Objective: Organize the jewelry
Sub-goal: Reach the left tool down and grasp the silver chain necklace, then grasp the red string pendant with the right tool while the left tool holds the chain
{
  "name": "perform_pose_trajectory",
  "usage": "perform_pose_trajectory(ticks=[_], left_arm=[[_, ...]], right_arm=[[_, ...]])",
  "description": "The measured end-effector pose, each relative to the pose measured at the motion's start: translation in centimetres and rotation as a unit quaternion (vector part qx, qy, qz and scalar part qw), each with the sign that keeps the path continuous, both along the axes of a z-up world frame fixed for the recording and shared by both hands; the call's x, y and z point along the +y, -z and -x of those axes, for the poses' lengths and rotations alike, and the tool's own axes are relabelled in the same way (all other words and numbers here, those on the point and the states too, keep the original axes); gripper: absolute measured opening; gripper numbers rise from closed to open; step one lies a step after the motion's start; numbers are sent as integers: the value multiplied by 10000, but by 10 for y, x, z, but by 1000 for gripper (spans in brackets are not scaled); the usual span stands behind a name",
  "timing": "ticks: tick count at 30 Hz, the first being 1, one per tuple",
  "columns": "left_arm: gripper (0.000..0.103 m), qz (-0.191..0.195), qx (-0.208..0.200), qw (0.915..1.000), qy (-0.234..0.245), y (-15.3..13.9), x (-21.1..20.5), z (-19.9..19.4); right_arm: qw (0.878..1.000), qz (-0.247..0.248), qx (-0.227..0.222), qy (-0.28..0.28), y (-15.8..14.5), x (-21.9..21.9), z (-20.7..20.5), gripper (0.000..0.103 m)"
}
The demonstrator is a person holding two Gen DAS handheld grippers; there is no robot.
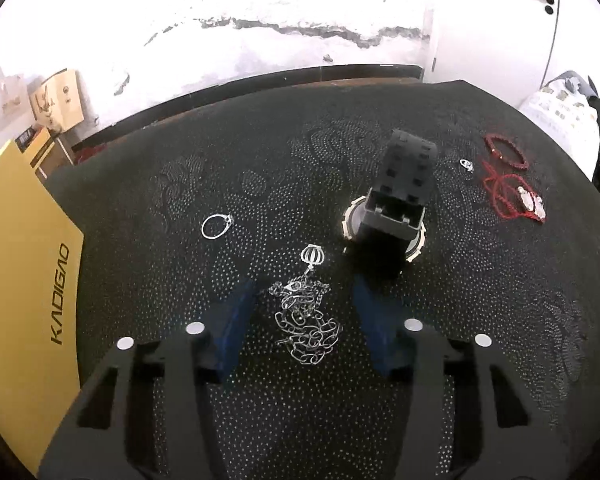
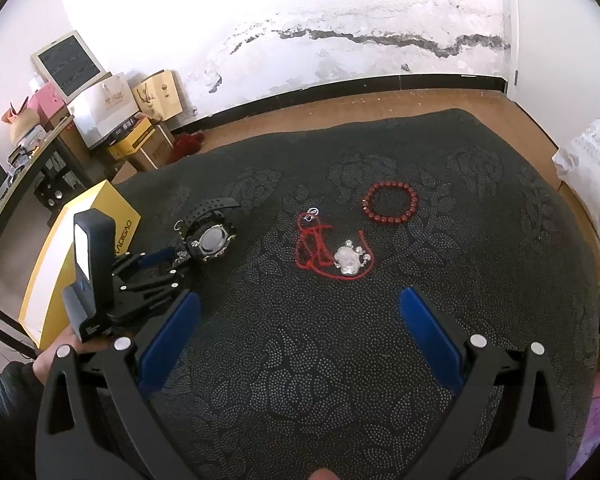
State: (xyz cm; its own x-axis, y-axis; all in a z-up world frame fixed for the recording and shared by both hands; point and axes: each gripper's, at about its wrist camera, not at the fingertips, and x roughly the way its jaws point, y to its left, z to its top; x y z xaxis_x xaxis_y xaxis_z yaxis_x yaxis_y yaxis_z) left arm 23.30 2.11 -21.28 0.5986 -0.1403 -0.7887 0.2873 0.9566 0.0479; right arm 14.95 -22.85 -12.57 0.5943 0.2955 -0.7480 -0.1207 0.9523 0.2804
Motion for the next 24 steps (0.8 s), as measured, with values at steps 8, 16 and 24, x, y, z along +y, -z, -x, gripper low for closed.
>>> perform_pose_trajectory(ticks=[8, 16, 24], left_arm=[[8, -153, -69, 9999, -20, -3, -9, 4], [7, -53, 249, 9991, -335, -19, -3, 23], [7, 271, -108, 9984, -483, -84, 7, 63]], right_arm=[[9999, -71, 2, 78, 1, -7, 0, 97], [9999, 20, 41, 132, 5, -9, -2, 97], [9993, 317, 135, 154, 19, -5, -7, 97]])
